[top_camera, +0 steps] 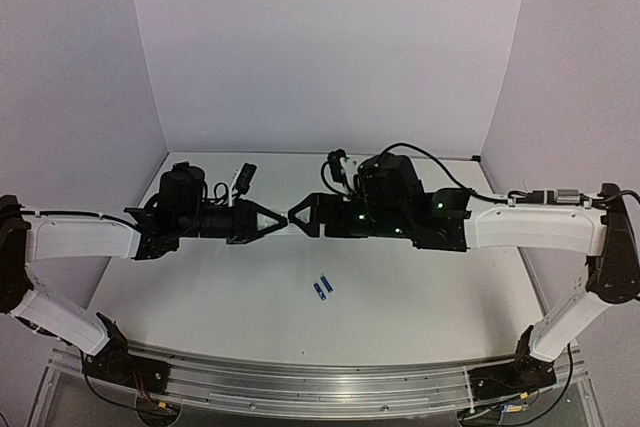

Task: Load the batteries into the remote control

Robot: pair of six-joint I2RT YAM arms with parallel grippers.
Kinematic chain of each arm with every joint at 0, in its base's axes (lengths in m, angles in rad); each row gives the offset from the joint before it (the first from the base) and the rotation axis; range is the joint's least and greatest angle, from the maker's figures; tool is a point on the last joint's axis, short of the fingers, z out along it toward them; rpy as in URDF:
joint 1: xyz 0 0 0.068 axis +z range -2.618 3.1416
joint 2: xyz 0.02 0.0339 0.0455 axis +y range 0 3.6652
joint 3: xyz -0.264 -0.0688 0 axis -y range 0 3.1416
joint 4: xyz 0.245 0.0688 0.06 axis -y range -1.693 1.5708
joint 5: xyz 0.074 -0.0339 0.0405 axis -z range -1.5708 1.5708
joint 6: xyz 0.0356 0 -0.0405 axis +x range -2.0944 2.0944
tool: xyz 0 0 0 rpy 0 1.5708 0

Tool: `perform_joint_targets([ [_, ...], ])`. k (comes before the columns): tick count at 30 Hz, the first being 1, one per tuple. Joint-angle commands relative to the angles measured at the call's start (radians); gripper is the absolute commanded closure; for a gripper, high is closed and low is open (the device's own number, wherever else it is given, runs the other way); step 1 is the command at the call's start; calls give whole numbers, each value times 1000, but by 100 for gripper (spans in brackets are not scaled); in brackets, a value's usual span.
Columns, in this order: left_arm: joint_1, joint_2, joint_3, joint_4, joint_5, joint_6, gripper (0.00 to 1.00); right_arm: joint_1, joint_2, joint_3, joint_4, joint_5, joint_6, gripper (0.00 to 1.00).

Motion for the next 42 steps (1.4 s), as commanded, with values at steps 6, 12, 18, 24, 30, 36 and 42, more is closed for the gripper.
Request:
perform_joint_targets([
  [6,-5,1,54,62,24,24,100,1,39,56,1,22,4,17],
  [12,-5,-2,49,84,32,26,100,1,51,66,1,24,-6,17],
  [18,-5,-7,44,103,35,29,100,1,67,74,-1,35,-7,17],
  [24,-5,-11,49,102,26,36,100,1,74,74,-9,64,9,18],
  [30,-5,-6,61,93,19,41,100,1,87,86,-55,116,10,18],
  [36,-5,8,75,97,28,42,100,0,128,122,-57,69,8,18],
  [42,-5,20,85,85,19,39,100,0,133,151,-59,42,-11,19],
])
